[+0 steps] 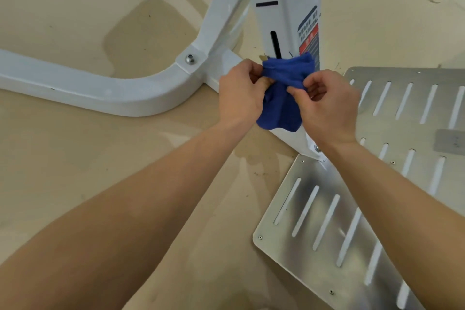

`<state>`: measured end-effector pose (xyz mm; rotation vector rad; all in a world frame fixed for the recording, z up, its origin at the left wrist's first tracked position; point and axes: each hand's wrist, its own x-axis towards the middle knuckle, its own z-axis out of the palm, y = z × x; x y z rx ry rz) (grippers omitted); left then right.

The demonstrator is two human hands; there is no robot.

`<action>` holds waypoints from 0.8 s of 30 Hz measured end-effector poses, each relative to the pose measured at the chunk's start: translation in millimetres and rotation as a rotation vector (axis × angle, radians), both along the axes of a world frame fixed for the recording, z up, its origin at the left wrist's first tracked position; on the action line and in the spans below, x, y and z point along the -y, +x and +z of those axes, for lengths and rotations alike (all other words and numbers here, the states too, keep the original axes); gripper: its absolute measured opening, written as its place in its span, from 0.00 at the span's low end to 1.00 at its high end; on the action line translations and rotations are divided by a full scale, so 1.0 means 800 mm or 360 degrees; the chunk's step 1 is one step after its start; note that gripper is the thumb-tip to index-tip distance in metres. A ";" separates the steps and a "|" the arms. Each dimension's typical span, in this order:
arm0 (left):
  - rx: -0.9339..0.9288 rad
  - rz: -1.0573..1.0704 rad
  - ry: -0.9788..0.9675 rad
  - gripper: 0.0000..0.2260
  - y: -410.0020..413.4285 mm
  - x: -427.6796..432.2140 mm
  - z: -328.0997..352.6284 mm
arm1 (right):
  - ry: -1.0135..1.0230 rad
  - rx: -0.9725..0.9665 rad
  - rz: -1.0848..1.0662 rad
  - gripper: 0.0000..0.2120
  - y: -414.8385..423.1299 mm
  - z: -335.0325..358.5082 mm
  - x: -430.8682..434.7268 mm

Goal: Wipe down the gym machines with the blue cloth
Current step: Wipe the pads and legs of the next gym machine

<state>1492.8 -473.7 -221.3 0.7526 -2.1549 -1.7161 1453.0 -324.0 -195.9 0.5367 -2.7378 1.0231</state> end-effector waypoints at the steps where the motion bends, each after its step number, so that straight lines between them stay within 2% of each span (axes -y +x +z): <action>1: 0.0013 -0.0025 -0.0005 0.11 -0.001 -0.002 -0.005 | 0.0021 0.0014 -0.0011 0.07 0.000 -0.002 -0.003; 6: 0.0161 -0.0194 -0.0079 0.06 0.001 -0.015 -0.022 | 0.0009 0.0224 -0.0136 0.05 0.007 -0.008 -0.014; 11: 0.0138 -0.0229 -0.0132 0.07 0.010 -0.013 -0.022 | -0.0017 0.0223 -0.0111 0.06 0.029 -0.008 -0.017; 16: 0.0259 -0.0373 -0.0106 0.06 0.041 -0.029 -0.052 | 0.0104 0.0340 -0.0132 0.06 0.051 -0.023 -0.046; 21: 0.0164 -0.0183 -0.0120 0.05 0.010 -0.052 -0.060 | 0.0143 0.0174 -0.0131 0.06 0.016 -0.033 -0.049; 24: 0.0167 -0.0235 -0.0169 0.05 0.005 -0.056 -0.077 | 0.0246 0.0182 -0.0044 0.06 0.013 -0.051 -0.065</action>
